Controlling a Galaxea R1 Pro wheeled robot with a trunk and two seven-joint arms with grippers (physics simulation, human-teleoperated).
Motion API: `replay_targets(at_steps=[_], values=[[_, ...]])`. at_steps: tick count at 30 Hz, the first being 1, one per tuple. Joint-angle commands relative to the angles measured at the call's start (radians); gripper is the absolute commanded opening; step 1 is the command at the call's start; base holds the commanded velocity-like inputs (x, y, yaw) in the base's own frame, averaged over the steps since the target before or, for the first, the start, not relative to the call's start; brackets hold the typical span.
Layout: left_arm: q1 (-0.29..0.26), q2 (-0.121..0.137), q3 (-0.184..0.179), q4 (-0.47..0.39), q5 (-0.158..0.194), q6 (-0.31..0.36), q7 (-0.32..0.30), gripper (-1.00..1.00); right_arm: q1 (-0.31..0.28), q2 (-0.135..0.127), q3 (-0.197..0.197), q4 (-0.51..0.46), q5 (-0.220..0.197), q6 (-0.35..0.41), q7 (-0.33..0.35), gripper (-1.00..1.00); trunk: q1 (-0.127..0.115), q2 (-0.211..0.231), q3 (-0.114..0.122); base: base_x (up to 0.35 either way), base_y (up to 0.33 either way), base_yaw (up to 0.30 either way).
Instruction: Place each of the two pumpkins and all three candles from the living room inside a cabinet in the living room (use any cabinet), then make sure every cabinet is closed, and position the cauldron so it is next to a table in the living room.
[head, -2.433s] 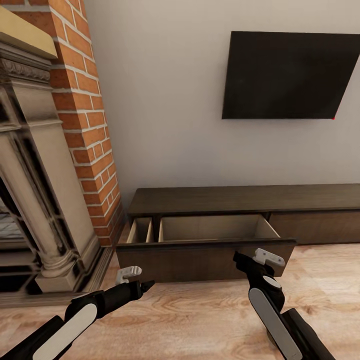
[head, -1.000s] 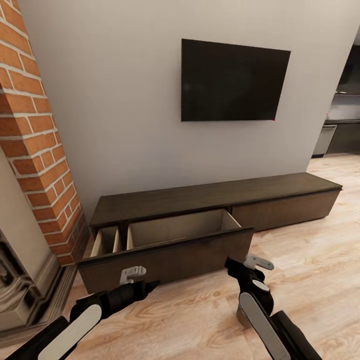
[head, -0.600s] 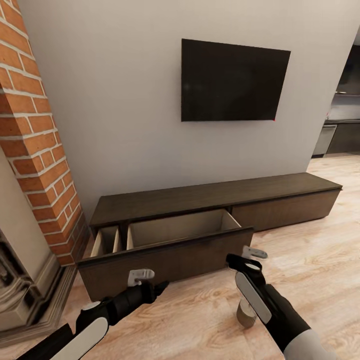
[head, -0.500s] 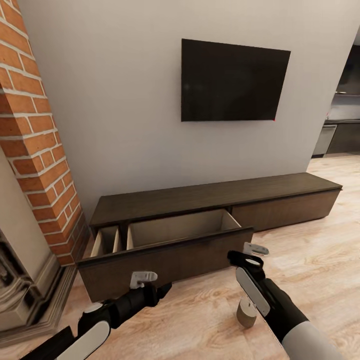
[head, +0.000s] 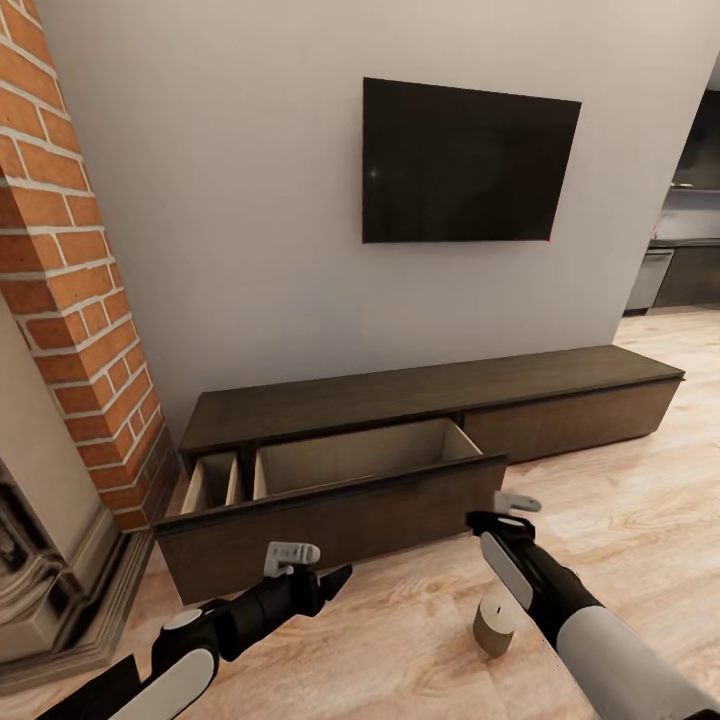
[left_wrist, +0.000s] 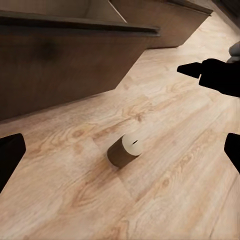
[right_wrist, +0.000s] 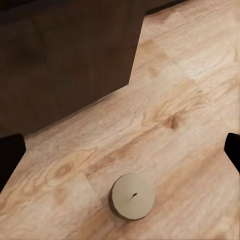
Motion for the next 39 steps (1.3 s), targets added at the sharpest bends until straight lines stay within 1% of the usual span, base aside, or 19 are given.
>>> replay_targets(at_steps=[1, 5, 9, 10, 11, 12, 13, 15, 16, 17, 20, 22, 30, 32, 33, 37, 39], values=[[-0.001, 0.001, -0.002, -0.004, 0.010, 0.002, 0.006, 1.00, -0.016, -0.002, 0.006, 0.040, -0.006, -0.011, 0.014, 1.00, 0.000, -0.001, -0.001, 0.000, 0.000, 0.000], [-0.001, 0.003, -0.001, -0.007, 0.014, 0.005, 0.005, 1.00, -0.047, -0.005, 0.007, 0.121, -0.004, -0.037, 0.069, 1.00, 0.000, -0.001, -0.001, 0.000, 0.000, 0.000], [-0.001, 0.004, 0.004, -0.009, 0.017, 0.007, 0.002, 1.00, -0.057, -0.013, 0.007, 0.154, 0.008, -0.061, 0.097, 1.00, 0.000, -0.001, -0.001, 0.000, 0.000, 0.000], [-0.001, 0.004, 0.010, -0.009, 0.030, 0.010, -0.003, 1.00, -0.058, -0.014, 0.007, 0.168, 0.018, -0.076, 0.105, 1.00, 0.000, -0.001, -0.001, 0.000, 0.000, 0.000], [-0.001, 0.004, 0.018, -0.009, 0.054, 0.017, -0.013, 1.00, -0.059, -0.015, 0.007, 0.182, 0.026, -0.087, 0.110, 1.00, 0.000, -0.001, -0.001, 0.000, 0.000, 0.000], [-0.001, 0.004, 0.023, -0.009, 0.067, 0.023, -0.020, 1.00, -0.059, -0.016, 0.007, 0.187, 0.029, -0.091, 0.112, 1.00, 0.000, -0.001, -0.001, 0.000, 0.000, 0.000], [-0.001, 0.004, 0.033, -0.010, 0.098, 0.040, -0.033, 1.00, -0.060, -0.016, 0.006, 0.195, 0.034, -0.098, 0.114, 1.00, 0.000, -0.001, -0.001, 0.000, 0.000, 0.000], [-0.001, 0.004, 0.058, -0.010, 0.149, 0.090, -0.053, 1.00, -0.060, -0.017, 0.005, 0.203, 0.038, -0.106, 0.116, 1.00, 0.004, -0.008, -0.004, 0.000, 0.000, 0.000], [-0.001, 0.004, 0.074, -0.010, 0.163, 0.117, -0.058, 1.00, -0.060, -0.017, 0.005, 0.205, 0.039, -0.108, 0.117, 1.00, 0.007, -0.015, -0.007, 0.000, 0.000, 0.000], [-0.001, 0.004, 0.101, -0.010, 0.179, 0.153, -0.064, 1.00, -0.060, -0.017, 0.006, 0.205, 0.041, -0.109, 0.118, 1.00, 0.011, -0.022, -0.011, 0.000, 0.000, 0.000], [-0.001, 0.004, 0.117, -0.010, 0.188, 0.174, -0.067, 1.00, -0.060, -0.017, 0.007, 0.206, 0.042, -0.108, 0.119, 1.00, 0.023, -0.043, -0.020, 0.000, 0.000, 0.000], [-0.001, 0.004, 0.119, -0.010, 0.189, 0.177, -0.068, 1.00, -0.060, -0.017, 0.006, 0.206, 0.041, -0.106, 0.118, 1.00, 0.030, -0.056, -0.026, 0.000, 0.000, 0.000], [-0.001, 0.004, 0.122, -0.010, 0.191, 0.179, -0.068, 1.00, -0.060, -0.020, 0.009, 0.218, 0.047, -0.107, 0.120, 1.00, 0.034, -0.058, -0.057, 0.000, 0.000, 0.000], [-0.001, 0.004, 0.121, -0.010, 0.191, 0.179, -0.068, 1.00, -0.060, -0.031, 0.007, 0.244, 0.046, -0.104, 0.121, 1.00, 0.035, -0.059, -0.065, 0.000, 0.000, 0.000], [-0.001, 0.004, 0.120, -0.010, 0.191, 0.179, -0.068, 1.00, -0.060, -0.033, 0.007, 0.250, 0.046, -0.103, 0.122, 1.00, 0.035, -0.059, -0.069, 0.000, 0.000, 0.000], [-0.001, 0.004, 0.117, -0.010, 0.191, 0.179, -0.068, 1.00, -0.062, -0.038, 0.007, 0.271, 0.046, -0.086, 0.148, 1.00, 0.037, -0.060, -0.084, 0.000, 0.000, 0.000], [-0.001, 0.004, 0.116, -0.010, 0.191, 0.179, -0.069, 1.00, -0.063, -0.039, 0.007, 0.276, 0.046, -0.061, 0.163, 1.00, 0.038, -0.060, -0.092, 0.000, 0.000, 0.000]])
